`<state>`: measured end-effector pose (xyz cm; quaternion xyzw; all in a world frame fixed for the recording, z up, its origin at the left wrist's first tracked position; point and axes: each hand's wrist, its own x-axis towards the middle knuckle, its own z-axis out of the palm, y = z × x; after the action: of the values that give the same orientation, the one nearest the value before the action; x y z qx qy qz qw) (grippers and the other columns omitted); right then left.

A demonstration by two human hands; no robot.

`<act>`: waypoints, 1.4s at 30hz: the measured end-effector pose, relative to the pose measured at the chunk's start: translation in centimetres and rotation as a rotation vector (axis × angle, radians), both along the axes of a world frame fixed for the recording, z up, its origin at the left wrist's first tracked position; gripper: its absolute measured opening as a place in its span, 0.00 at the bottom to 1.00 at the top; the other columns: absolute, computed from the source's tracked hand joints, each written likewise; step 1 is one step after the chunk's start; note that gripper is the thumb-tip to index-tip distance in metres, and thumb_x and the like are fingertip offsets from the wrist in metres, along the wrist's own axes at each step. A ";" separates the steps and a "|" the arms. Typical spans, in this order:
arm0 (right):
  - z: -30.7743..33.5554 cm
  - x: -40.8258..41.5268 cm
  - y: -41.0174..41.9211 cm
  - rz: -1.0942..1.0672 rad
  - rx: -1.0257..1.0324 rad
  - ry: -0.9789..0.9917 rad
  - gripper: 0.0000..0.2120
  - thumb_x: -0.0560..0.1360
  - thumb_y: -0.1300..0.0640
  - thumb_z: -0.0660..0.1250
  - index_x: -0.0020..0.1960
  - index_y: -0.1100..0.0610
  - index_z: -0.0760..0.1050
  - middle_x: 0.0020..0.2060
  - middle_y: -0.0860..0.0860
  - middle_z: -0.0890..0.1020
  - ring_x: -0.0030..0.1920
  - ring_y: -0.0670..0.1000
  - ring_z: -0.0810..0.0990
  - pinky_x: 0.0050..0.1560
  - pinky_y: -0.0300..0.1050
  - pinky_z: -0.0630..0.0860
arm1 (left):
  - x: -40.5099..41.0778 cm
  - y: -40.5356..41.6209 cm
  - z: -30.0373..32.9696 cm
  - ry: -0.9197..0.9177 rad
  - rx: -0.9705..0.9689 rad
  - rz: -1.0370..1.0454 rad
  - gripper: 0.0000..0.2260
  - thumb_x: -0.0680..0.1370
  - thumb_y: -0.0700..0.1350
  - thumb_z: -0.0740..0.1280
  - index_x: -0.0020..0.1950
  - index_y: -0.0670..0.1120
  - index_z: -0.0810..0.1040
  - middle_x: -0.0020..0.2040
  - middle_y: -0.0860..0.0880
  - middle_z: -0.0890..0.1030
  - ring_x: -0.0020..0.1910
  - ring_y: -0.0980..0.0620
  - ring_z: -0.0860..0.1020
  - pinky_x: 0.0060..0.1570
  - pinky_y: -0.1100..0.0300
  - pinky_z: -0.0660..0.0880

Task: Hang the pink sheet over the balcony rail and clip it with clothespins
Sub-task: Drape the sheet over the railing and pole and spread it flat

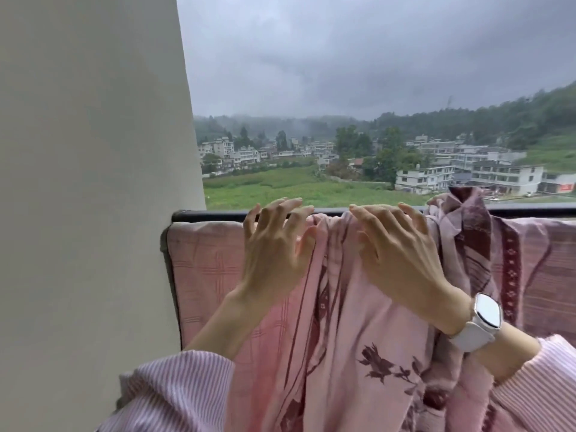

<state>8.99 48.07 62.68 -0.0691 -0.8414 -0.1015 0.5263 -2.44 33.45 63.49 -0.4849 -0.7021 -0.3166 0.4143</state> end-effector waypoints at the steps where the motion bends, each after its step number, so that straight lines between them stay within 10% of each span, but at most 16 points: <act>1: 0.1 1.3 1.4 -0.025 -0.010 0.005 0.18 0.75 0.55 0.54 0.61 0.58 0.72 0.53 0.54 0.80 0.54 0.56 0.77 0.62 0.54 0.63 | 1.1 1.1 0.0 0.007 -0.007 -0.027 0.17 0.76 0.52 0.55 0.59 0.46 0.74 0.60 0.47 0.76 0.62 0.52 0.68 0.66 0.46 0.56; 11: -1.9 17.6 17.2 -0.213 -0.017 -0.072 0.21 0.73 0.50 0.58 0.63 0.58 0.68 0.56 0.56 0.77 0.58 0.55 0.72 0.59 0.54 0.67 | 13.3 15.0 -1.5 0.084 -0.233 -0.159 0.28 0.72 0.62 0.54 0.69 0.51 0.62 0.70 0.49 0.65 0.71 0.49 0.58 0.69 0.41 0.45; 15: -1.4 20.6 22.4 -0.155 0.005 -0.030 0.14 0.71 0.57 0.65 0.57 0.56 0.74 0.51 0.52 0.80 0.52 0.53 0.73 0.52 0.47 0.65 | 15.1 19.3 -1.3 0.014 -0.069 -0.136 0.18 0.72 0.56 0.61 0.56 0.48 0.78 0.54 0.51 0.80 0.58 0.49 0.71 0.61 0.41 0.67; 23: 1.4 21.5 25.3 0.153 -0.123 0.017 0.15 0.74 0.52 0.55 0.43 0.57 0.78 0.39 0.51 0.81 0.41 0.53 0.78 0.42 0.44 0.70 | 18.7 22.4 0.6 -0.145 0.182 0.017 0.04 0.72 0.41 0.69 0.44 0.42 0.81 0.43 0.45 0.82 0.44 0.45 0.79 0.51 0.57 0.69; 42: 8.5 47.0 53.6 -0.310 -0.375 0.295 0.08 0.76 0.63 0.61 0.47 0.60 0.78 0.45 0.56 0.81 0.46 0.57 0.78 0.45 0.46 0.73 | 42.5 55.6 9.5 -0.206 0.091 -0.351 0.07 0.77 0.48 0.62 0.51 0.46 0.77 0.50 0.51 0.81 0.41 0.56 0.70 0.42 0.61 0.64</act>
<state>55.97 101.72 71.20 -0.3072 -0.7391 -0.0123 0.5994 40.05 89.10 72.96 -0.5457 -0.6303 -0.4633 0.3003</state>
